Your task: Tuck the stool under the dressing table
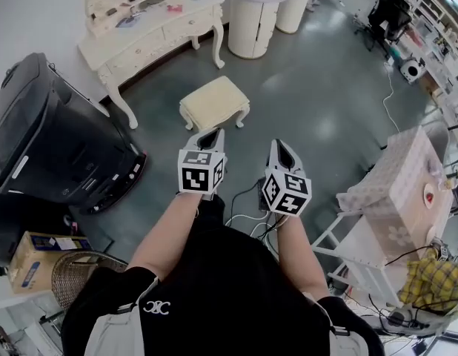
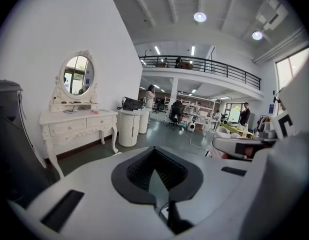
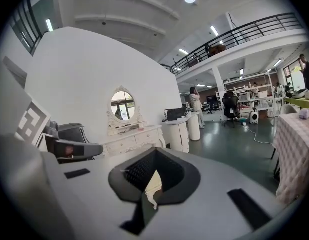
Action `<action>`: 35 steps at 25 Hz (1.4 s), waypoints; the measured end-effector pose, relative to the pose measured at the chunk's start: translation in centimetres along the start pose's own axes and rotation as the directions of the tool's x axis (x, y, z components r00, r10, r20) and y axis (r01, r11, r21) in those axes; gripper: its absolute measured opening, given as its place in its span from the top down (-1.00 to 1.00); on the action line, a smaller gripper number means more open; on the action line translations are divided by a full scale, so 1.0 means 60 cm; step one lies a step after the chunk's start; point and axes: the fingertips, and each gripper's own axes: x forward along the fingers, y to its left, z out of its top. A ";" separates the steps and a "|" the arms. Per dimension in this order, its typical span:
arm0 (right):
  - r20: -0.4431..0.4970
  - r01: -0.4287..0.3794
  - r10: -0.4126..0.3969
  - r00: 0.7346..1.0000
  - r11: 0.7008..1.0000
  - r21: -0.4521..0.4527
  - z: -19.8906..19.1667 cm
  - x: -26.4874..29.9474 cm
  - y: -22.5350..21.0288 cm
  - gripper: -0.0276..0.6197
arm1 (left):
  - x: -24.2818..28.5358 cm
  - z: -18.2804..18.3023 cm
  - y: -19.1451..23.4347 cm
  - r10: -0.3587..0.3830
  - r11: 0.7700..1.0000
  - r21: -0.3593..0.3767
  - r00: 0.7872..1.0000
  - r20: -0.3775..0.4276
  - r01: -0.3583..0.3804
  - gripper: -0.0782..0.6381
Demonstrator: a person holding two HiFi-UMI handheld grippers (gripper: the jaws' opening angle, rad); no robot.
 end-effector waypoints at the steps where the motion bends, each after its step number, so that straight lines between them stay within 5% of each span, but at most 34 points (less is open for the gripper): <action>1: -0.009 -0.005 0.005 1.000 1.000 -0.006 0.002 0.025 0.000 0.89 | 0.022 0.004 0.014 -0.003 1.000 -0.012 1.000 0.001 0.003 0.78; 13: -0.232 -0.053 0.046 0.972 0.998 -0.025 0.044 0.378 0.076 0.89 | 0.219 0.087 0.302 0.058 0.976 -0.209 0.997 -0.044 -0.066 0.78; 27: -0.379 -0.107 0.075 0.922 0.992 -0.066 0.012 0.551 0.135 0.89 | 0.264 0.054 0.451 0.139 0.928 -0.335 0.985 -0.102 -0.165 0.78; 35: -0.424 -0.263 0.196 0.884 0.959 -0.104 -0.010 0.656 0.145 0.89 | 0.295 0.036 0.517 0.267 0.883 -0.353 0.949 -0.166 -0.310 0.78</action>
